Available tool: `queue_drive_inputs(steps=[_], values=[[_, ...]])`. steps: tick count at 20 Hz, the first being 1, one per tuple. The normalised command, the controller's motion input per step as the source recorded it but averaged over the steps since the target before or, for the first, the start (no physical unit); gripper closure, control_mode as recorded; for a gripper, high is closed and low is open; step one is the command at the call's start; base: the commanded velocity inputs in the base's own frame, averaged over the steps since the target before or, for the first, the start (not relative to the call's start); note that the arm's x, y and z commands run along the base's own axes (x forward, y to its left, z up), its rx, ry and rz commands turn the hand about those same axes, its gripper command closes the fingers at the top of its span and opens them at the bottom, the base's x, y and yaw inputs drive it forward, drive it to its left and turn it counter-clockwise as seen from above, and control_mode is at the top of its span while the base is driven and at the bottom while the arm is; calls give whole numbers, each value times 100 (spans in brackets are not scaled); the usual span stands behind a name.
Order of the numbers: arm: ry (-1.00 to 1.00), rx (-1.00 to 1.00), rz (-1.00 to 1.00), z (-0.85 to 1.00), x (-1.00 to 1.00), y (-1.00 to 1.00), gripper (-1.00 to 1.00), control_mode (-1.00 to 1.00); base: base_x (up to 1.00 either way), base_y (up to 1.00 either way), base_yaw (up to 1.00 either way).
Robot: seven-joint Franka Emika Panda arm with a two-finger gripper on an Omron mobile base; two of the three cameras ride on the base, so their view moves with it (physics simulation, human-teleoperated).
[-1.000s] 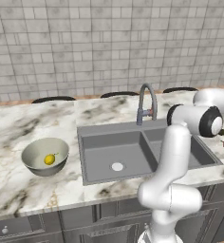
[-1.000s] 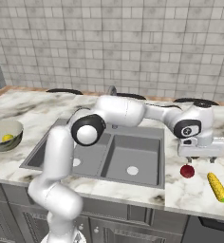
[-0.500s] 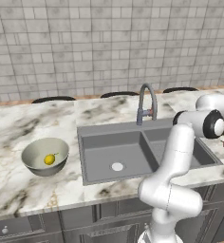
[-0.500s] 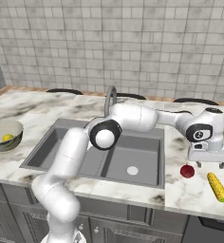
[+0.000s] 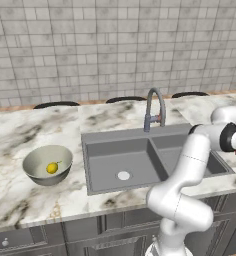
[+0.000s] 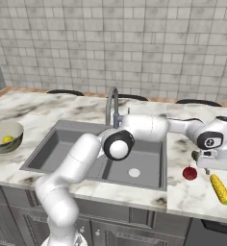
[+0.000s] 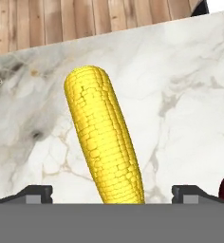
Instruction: There is a mixed pile of frozen fruits and vegetables on the counter. Locate all the frozen vegetables and place the items in a bowl on the counter. Take all the frozen fruits and defrost them in a running sink.
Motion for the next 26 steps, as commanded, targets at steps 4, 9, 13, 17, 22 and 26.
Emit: queue_drive_inputs(steps=[4,9,13,17,22,26], values=[[0,0,-6,-35,-2,-7,-100,-100,0,0,0],[0,3,-4,-33,-22,3,-100,-100,0,0,0],[0,2,-5,-30,-17,2,-100,-100,0,0,0],[0,1,-9,-29,-16,15,-100,-100,0,0,0],[0,3,-13,-25,-19,45,100,-100,0,0,0],[0,9,-13,-19,-13,33,100,-100,0,0,0]])
